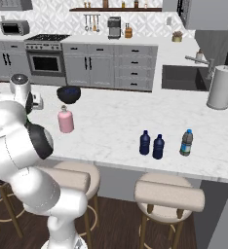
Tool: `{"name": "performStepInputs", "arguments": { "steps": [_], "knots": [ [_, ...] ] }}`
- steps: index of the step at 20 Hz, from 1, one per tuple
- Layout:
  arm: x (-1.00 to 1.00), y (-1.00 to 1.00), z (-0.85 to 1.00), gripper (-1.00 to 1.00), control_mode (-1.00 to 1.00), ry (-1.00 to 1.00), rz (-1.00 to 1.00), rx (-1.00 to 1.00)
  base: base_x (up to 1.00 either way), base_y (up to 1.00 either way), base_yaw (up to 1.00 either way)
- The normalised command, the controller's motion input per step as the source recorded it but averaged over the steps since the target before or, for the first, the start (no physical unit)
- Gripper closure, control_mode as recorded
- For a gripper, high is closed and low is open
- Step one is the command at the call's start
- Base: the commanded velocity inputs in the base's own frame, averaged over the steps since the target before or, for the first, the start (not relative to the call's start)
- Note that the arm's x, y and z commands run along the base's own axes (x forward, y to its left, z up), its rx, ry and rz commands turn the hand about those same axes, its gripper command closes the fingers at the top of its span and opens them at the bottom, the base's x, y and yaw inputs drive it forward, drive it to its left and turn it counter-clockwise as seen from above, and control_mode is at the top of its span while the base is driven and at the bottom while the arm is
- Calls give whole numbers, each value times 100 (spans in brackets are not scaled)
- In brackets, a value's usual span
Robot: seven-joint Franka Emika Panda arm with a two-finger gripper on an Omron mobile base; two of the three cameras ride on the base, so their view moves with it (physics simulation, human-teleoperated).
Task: Move the plastic bottles in the middle to the plastics group, and the glass bottles in the middle to the glass group.
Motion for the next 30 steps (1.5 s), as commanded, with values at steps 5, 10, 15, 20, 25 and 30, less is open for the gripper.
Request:
{"name": "performStepInputs", "arguments": {
  "steps": [5, 10, 15, 20, 25, 30],
  "knots": [
    [29, 66, 2, 100, -100, -11, 0, 0, 0, 0, 0],
    [46, 44, 1, 100, -100, -5, 0, 0, 0, 0, 0],
    [41, 26, -7, 100, -100, 0, 0, 0, 0, 0, 0],
    [25, 18, -23, 100, -100, 2, 0, 0, 0, 0, 0],
    [20, 11, -28, 100, -100, 0, 0, 0, 0, 0, 0],
    [18, 4, -21, 100, -100, 0, 0, 0, 0, 0, 0]
  ]
}}
